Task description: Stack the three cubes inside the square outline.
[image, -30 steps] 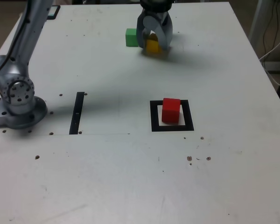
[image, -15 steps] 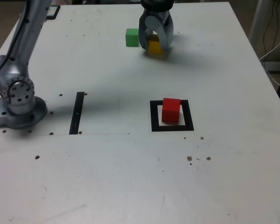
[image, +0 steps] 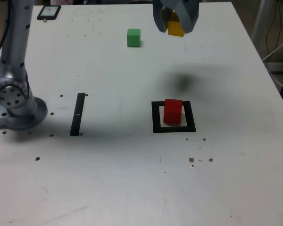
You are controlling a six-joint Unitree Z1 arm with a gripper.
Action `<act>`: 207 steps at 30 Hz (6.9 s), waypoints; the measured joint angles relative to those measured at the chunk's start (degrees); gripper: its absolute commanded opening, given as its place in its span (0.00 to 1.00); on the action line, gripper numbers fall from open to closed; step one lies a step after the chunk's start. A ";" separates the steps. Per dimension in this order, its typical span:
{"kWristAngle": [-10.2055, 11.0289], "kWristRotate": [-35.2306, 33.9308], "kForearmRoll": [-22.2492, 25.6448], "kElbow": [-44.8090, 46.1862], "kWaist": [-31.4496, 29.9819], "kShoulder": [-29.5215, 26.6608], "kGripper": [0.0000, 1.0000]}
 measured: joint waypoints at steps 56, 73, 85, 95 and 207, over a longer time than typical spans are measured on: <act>-6.74 -39.82 -8.94 19.85 -21.70 0.48 0.74; -6.46 -37.65 -13.25 21.00 -21.70 0.39 0.97; -2.78 -36.83 -10.25 22.68 -18.39 -6.02 1.00; 0.66 -19.23 -8.39 20.07 -0.88 -10.77 1.00; -7.61 -41.11 9.35 3.32 -23.14 1.40 0.11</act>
